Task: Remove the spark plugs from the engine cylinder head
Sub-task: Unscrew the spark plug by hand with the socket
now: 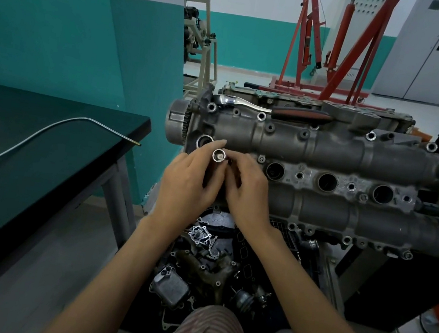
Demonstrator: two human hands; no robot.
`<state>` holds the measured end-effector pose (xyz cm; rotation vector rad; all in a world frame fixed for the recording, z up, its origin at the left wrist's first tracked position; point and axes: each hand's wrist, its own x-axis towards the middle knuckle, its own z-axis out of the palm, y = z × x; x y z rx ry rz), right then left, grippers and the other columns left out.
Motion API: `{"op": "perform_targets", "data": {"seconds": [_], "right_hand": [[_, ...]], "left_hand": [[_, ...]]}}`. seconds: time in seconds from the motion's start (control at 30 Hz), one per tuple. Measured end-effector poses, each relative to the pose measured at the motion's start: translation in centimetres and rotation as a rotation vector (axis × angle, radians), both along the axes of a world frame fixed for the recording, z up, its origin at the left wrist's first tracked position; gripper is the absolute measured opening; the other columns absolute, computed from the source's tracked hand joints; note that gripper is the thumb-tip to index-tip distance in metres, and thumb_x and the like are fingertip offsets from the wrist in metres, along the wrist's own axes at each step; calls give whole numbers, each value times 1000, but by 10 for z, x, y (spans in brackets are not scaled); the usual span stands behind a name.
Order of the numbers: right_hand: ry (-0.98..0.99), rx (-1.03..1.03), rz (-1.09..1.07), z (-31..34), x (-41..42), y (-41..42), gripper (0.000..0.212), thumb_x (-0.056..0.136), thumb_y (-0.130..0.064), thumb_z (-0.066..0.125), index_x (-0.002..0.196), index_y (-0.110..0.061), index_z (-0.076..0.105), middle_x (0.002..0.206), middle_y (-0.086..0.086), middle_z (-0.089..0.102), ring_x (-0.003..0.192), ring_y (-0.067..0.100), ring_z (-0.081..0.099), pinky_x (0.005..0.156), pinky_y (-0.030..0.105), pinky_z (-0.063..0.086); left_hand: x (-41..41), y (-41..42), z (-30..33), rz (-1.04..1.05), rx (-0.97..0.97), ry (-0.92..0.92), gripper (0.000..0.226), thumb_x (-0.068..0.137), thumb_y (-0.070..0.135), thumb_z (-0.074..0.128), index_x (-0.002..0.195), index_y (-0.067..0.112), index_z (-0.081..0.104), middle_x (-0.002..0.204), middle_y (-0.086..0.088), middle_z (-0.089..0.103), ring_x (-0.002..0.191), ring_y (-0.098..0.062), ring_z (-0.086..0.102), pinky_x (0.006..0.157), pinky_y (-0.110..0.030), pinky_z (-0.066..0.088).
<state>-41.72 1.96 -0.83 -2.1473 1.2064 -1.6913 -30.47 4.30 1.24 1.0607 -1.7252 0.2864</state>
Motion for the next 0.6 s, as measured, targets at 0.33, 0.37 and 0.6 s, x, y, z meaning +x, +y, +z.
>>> {"op": "perform_targets", "data": {"seconds": [0.33,0.37,0.6], "right_hand": [[-32,25,-8,-2,1,0,12,86,-6,57,98,-8,59,91,-1,58,82,6,52,70,13,41],[-21,9,2,-2,0,0,16,87,-5,55,102,-8,60,94,1,59,85,7,53,73,13,42],[39,-2,-12,0,0,-1,31,90,-7,51,120,-9,56,99,2,60,88,6,53,78,12,40]], "left_hand": [[-3,2,1,24,23,42,30,85,38,54,85,7,58,64,9,51,53,-15,46,56,-19,29],[-2,3,2,13,14,40,28,86,35,54,91,8,59,65,12,48,54,-11,44,57,-17,28],[-1,-1,1,32,-30,-35,12,85,12,61,95,6,64,62,9,53,58,-12,44,58,-18,25]]}}
